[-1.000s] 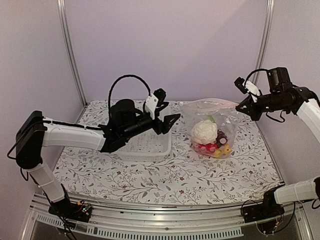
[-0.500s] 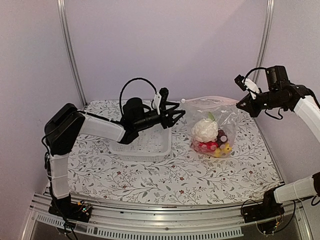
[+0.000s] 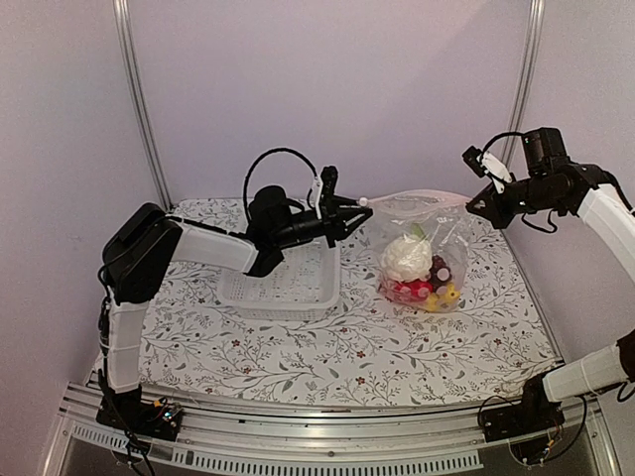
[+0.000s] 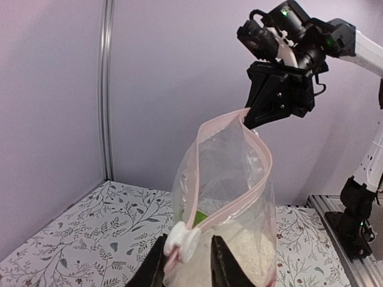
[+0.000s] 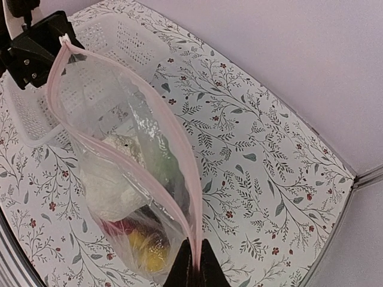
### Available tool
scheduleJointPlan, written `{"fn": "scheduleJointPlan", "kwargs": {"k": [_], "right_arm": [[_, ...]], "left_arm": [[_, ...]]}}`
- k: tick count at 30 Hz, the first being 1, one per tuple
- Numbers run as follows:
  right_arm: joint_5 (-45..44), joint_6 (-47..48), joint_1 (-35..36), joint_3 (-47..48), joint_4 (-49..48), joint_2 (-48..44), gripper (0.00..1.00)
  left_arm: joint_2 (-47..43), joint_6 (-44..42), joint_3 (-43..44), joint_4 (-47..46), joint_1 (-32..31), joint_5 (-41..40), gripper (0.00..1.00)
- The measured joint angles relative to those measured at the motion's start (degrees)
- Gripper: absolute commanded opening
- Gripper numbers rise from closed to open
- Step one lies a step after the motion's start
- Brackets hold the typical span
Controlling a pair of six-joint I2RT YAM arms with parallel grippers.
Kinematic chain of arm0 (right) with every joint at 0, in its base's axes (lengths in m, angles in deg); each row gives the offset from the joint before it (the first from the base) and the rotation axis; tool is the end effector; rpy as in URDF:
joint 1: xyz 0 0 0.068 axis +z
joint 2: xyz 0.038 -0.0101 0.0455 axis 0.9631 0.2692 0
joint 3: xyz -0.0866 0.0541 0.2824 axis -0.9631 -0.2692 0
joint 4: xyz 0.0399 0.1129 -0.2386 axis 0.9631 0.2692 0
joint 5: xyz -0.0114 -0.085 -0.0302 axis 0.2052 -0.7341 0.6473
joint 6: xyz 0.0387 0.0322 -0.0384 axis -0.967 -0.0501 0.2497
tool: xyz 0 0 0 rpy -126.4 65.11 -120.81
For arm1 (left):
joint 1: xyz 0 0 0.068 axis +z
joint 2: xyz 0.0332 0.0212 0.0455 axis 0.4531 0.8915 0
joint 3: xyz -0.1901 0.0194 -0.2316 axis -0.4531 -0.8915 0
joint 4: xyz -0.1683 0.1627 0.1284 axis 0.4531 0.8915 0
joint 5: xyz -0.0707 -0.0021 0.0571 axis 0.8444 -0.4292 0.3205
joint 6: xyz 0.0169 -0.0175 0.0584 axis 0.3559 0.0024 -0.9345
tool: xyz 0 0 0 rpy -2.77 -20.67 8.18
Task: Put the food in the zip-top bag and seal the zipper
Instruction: Pass from the right arm to the left, then pass from the left arm to the right
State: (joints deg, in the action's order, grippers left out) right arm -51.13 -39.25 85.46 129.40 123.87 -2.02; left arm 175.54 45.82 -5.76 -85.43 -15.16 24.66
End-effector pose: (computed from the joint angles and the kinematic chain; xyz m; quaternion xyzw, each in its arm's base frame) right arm 0.2591 0.0674 0.3971 -0.3759 0.8212 0.0915 0.4196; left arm 0.3615 -0.3634 0.2502 0.3725 0.5189 -0.5064 0.5792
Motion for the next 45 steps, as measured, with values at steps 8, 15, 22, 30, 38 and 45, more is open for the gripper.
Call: {"fn": "scheduleJointPlan", "kwargs": {"k": [8, 15, 22, 30, 38, 45], "right_arm": [[-0.3, -0.6, -0.2, 1.2, -0.1, 0.6, 0.05], [0.3, -2.1, -3.1, 4.3, -0.2, 1.4, 0.28], [2.2, -2.1, -4.0, 7.4, 0.9, 1.9, 0.47], [11.4, 1.6, -4.0, 12.7, 3.4, -1.8, 0.49], [20.8, 6.0, -0.6, 12.7, 7.4, -4.3, 0.47], [23.4, 7.8, 4.8, 8.1, 8.0, -4.6, 0.47]], "left_arm": [[0.0, 1.8, 0.6, -0.3, 0.2, 0.5, 0.01], [-3.8, 2.9, -2.7, 1.5, -0.4, 0.1, 0.0], [-12.0, 0.4, -3.6, 10.2, -3.8, -2.4, 0.0], [-14.1, -4.2, 2.7, 26.0, -12.1, -9.1, 0.0], [-18.1, -5.6, 3.0, 37.0, -14.9, -15.1, 0.0], [-23.8, -4.9, -1.3, 42.1, -15.1, -18.7, 0.01]]}}
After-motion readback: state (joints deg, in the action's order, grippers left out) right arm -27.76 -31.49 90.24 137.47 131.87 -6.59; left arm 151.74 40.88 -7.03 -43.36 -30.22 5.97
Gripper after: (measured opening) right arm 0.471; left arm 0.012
